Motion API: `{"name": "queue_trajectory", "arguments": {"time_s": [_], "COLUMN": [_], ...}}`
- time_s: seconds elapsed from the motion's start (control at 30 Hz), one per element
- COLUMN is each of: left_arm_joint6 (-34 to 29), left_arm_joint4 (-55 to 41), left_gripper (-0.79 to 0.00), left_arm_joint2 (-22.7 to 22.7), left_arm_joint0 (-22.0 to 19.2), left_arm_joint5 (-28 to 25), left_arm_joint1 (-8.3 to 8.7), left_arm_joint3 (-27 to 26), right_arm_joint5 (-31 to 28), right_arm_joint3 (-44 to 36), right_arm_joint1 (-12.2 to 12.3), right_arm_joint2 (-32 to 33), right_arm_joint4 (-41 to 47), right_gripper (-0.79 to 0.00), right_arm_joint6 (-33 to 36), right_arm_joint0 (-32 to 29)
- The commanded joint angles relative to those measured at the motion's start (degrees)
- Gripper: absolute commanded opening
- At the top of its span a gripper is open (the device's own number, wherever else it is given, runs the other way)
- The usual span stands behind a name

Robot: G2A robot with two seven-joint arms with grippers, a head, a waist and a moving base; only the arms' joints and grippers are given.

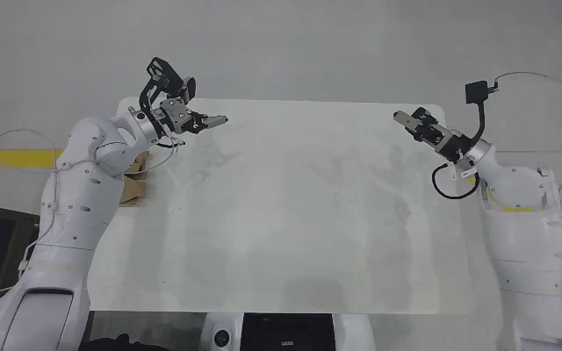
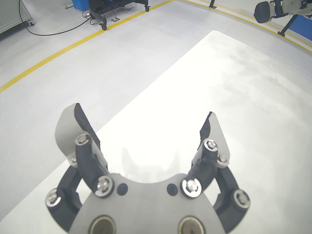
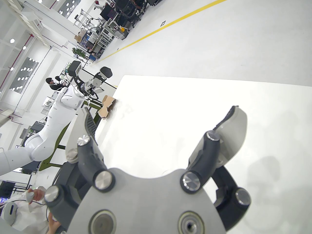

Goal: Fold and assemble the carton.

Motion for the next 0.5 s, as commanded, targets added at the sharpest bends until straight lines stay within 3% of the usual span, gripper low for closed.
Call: {"name": "queue_trajectory", "arguments": {"time_s": [0.0,0.33,0.47], "left_arm_joint6": [0.0,0.07,-6.13], "left_arm_joint4": [0.0,-0.82,-12.43], "left_gripper": [0.0,0.0,0.0], "left_arm_joint2": [0.0,-0.04,-1.47], "left_arm_joint0": [0.0,0.29,-0.11], "left_arm_joint5": [0.0,0.11,0.48], "left_arm_joint1": [0.0,-0.03,0.04], "left_arm_joint3": [0.0,0.31,2.76], "right_arm_joint5": [0.0,0.0,0.0], "right_arm_joint3": [0.0,0.0,0.0], "right_arm_joint1": [0.0,0.0,0.0], "right_arm_joint2": [0.0,0.0,0.0], "right_arm_joint4": [0.0,0.0,0.0], "right_gripper": [0.0,0.0,0.0], "right_arm_joint6": [0.0,0.0,0.0], "right_arm_joint0": [0.0,0.0,0.0]}}
